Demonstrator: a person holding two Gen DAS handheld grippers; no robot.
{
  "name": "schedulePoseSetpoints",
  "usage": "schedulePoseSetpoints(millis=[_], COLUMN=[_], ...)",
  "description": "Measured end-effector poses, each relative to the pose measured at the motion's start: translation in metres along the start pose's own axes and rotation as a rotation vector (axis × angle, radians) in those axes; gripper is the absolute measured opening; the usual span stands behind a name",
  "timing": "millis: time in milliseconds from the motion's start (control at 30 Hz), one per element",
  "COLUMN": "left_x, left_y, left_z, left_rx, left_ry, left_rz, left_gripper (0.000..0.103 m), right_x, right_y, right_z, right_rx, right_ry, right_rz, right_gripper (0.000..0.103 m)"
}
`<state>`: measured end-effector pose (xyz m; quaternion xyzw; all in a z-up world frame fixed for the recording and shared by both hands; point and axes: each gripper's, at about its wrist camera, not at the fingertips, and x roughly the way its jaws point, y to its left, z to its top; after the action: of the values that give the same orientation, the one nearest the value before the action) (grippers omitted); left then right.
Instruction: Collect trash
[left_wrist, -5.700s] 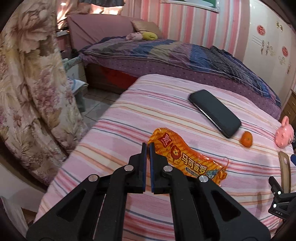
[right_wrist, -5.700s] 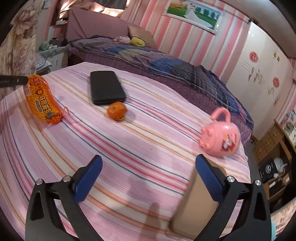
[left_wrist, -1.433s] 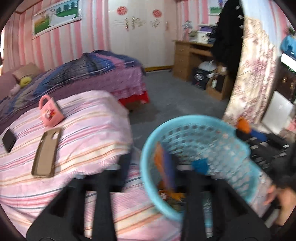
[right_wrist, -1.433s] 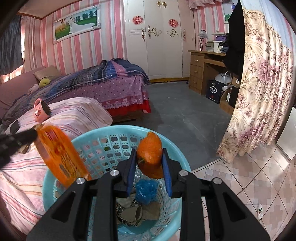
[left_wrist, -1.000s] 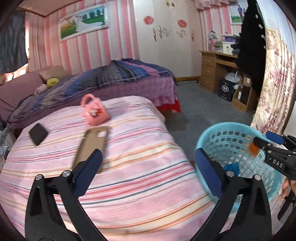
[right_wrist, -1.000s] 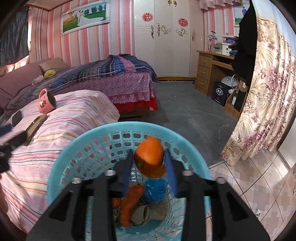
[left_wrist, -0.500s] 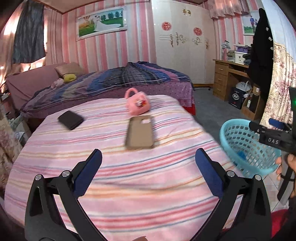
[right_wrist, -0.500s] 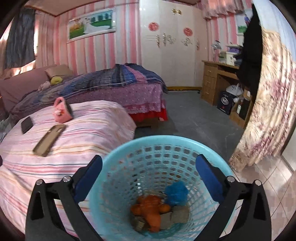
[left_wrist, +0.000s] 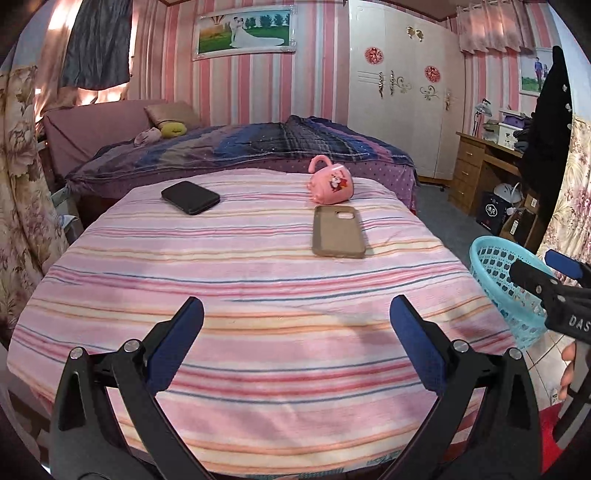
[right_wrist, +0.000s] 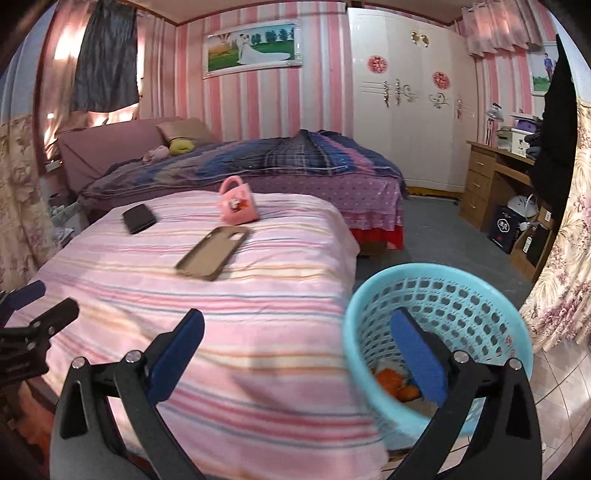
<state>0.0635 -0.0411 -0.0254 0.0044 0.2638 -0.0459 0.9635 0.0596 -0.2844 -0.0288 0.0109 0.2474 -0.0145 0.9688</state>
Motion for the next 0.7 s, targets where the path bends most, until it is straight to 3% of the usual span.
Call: schedulePoseSetpoints(millis=[433, 700], left_x=[-0.011, -0.008], left_y=[0.011, 0.019], left_z=[-0.006, -0.005], left_rx=[0.008, -0.021], left_ry=[-0.067, -0.055], left_rz=[0.039, 0.013], left_gripper=[0.098, 0.098], right_x=[-0.014, -0.017], right_y=[0.053, 0.068], right_z=[-0.008, -0.009], right_rx=[-0.032, -0.095], right_ry=[-0.028, -0.042], right_rz=[-0.042, -0.060], right_gripper=[0.098, 0.098])
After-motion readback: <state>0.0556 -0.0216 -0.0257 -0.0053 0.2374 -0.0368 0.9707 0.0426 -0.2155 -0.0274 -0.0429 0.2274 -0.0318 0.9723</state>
